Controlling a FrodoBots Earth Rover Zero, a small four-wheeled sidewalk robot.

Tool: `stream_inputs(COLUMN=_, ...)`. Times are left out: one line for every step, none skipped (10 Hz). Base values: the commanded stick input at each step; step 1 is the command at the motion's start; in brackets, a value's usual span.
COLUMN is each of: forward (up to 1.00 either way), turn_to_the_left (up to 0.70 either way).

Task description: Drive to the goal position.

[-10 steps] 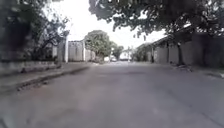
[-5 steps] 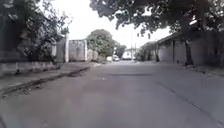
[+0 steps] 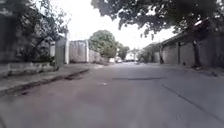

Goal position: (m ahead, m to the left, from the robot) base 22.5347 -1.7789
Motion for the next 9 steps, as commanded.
stream_inputs(forward=1.00, turn_to_the_left=-0.33)
stream_inputs(forward=1.00, turn_to_the_left=-0.33)
stream_inputs(forward=1.00, turn_to_the_left=-0.33)
stream_inputs(forward=1.00, turn_to_the_left=-0.33)
stream_inputs(forward=1.00, turn_to_the_left=-0.33)
stream_inputs(forward=1.00, turn_to_the_left=-0.33)
stream_inputs(forward=1.00, turn_to_the_left=-0.33)
stream_inputs(forward=1.00, turn_to_the_left=-0.33)
stream_inputs(forward=1.00, turn_to_the_left=-0.33)
